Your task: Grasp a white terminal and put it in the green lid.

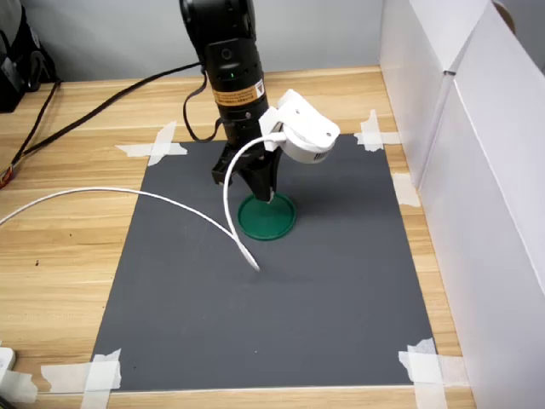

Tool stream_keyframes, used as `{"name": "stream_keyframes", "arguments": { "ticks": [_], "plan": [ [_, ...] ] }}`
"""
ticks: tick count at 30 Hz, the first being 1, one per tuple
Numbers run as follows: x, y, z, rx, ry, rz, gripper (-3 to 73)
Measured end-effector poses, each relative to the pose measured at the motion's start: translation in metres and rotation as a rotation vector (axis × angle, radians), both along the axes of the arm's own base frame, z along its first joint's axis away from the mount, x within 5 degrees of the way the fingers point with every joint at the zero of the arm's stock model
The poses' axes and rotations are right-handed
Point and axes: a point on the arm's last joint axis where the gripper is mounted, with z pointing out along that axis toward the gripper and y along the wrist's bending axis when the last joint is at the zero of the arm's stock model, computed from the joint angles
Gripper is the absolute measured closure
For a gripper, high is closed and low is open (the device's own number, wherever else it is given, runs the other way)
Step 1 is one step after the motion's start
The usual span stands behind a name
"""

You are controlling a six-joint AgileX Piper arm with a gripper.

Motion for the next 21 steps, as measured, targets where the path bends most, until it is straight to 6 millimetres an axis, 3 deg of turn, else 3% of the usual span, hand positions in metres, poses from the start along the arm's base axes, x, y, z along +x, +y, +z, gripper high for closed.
{"name": "stream_keyframes", "arguments": {
  "ticks": [10,21],
  "plan": [
    [0.002,-0.001,-0.021,-0.026,0.018,0.044,57.7],
    [0.006,0.000,-0.024,-0.025,-0.005,0.040,28.8]
  ]
}}
